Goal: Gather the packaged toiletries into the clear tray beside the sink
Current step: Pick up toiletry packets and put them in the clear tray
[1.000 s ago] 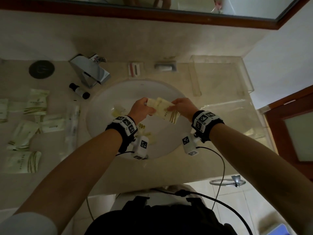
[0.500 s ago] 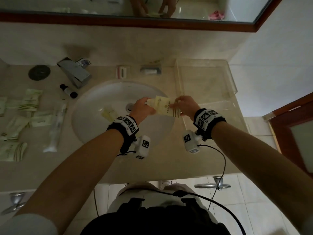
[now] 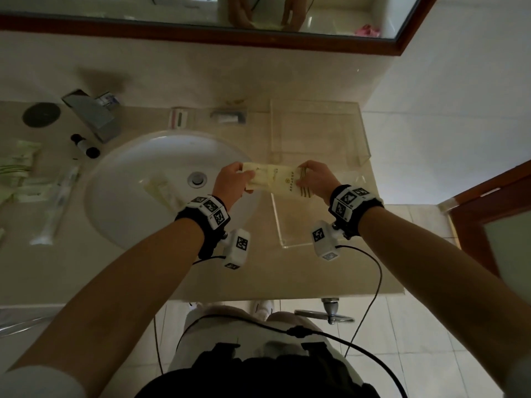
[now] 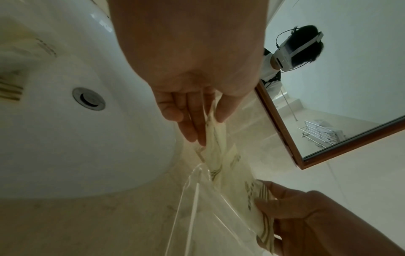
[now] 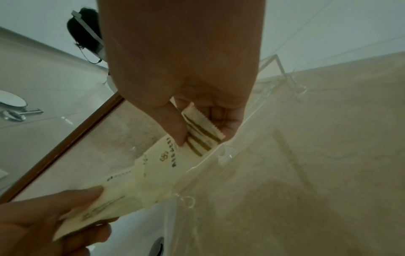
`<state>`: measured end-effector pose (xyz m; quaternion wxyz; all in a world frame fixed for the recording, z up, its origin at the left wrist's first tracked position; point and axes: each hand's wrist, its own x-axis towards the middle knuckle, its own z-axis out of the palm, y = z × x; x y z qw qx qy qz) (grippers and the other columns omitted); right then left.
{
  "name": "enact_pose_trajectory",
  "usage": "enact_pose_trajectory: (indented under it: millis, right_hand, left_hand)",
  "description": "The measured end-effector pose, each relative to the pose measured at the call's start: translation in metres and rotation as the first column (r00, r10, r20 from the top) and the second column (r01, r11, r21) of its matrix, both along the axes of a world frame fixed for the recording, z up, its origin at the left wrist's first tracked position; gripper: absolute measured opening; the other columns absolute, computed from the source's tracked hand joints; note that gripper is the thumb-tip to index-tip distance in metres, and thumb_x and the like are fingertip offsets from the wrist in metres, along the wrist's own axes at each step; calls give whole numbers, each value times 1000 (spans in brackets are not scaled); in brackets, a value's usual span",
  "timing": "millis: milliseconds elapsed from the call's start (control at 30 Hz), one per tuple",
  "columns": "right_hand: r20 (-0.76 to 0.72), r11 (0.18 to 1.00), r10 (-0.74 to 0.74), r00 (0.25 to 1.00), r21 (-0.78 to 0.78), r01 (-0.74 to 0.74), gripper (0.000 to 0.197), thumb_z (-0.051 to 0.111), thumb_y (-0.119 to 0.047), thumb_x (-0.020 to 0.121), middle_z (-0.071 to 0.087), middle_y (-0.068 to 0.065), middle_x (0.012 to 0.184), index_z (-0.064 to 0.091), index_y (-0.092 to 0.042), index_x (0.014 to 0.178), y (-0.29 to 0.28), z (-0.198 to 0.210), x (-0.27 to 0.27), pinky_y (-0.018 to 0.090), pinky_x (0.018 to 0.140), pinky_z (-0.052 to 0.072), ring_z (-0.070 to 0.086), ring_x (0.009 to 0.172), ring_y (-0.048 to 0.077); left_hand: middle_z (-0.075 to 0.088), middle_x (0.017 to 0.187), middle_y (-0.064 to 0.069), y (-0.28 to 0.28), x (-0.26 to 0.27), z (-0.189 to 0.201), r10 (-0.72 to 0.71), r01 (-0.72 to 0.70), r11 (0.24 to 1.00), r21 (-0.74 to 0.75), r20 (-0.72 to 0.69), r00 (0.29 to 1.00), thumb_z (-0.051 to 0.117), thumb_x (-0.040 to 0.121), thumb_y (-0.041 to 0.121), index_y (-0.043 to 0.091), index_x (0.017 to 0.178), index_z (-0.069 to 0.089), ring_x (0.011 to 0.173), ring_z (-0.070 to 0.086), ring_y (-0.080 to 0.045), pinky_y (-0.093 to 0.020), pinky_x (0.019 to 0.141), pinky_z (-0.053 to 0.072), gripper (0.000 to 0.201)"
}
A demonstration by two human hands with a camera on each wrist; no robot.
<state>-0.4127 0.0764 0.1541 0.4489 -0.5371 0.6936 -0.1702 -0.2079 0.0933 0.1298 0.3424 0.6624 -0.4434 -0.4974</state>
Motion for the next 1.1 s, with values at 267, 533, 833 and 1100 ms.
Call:
enact_pose_trajectory:
  millis: [267, 533, 833, 1100]
  right_hand:
    - [-171, 980, 154, 973, 149, -129, 37, 68, -4, 82, 58, 12, 110, 62, -5, 119, 0, -20, -25, 41, 93, 51, 59, 106, 31]
    - [-153, 972, -73, 985, 212, 105, 52, 79, -20, 76, 64, 14, 115, 57, 2, 118, -5, -40, -24, 40, 89, 55, 65, 102, 28]
    - [-193, 963, -40, 980, 254, 89, 37, 77, -36, 77, 66, 8, 87, 57, -6, 81, -17, -50, -16, 27, 66, 56, 64, 80, 20]
    - [-99, 951, -217, 971, 204, 233, 30, 64, -38, 89, 68, 11, 106, 63, -8, 91, -22, -53, -11, 35, 90, 54, 66, 98, 25]
  left_hand:
    - [67, 98, -18, -9, -8, -12, 41, -40, 999, -9, 43, 998, 58, 90, 18, 3, 106, 61, 62, 63, -20, -12, 38, 39, 22]
    - [65, 98, -17, -23, -14, -17, 42, -42, 999, -7, 95, 995, 57, 90, 19, 2, 110, 59, 62, 63, -20, -11, 37, 38, 26]
    - [67, 101, -18, -32, -16, -24, 10, -8, 1000, -18, 132, 991, 55, 91, 18, 3, 103, 60, 72, 65, -25, -10, 38, 39, 20]
    - [69, 95, -16, -38, -12, -24, 36, -30, 998, -46, 141, 989, 56, 91, 21, 4, 104, 61, 66, 66, -25, -26, 54, 47, 23]
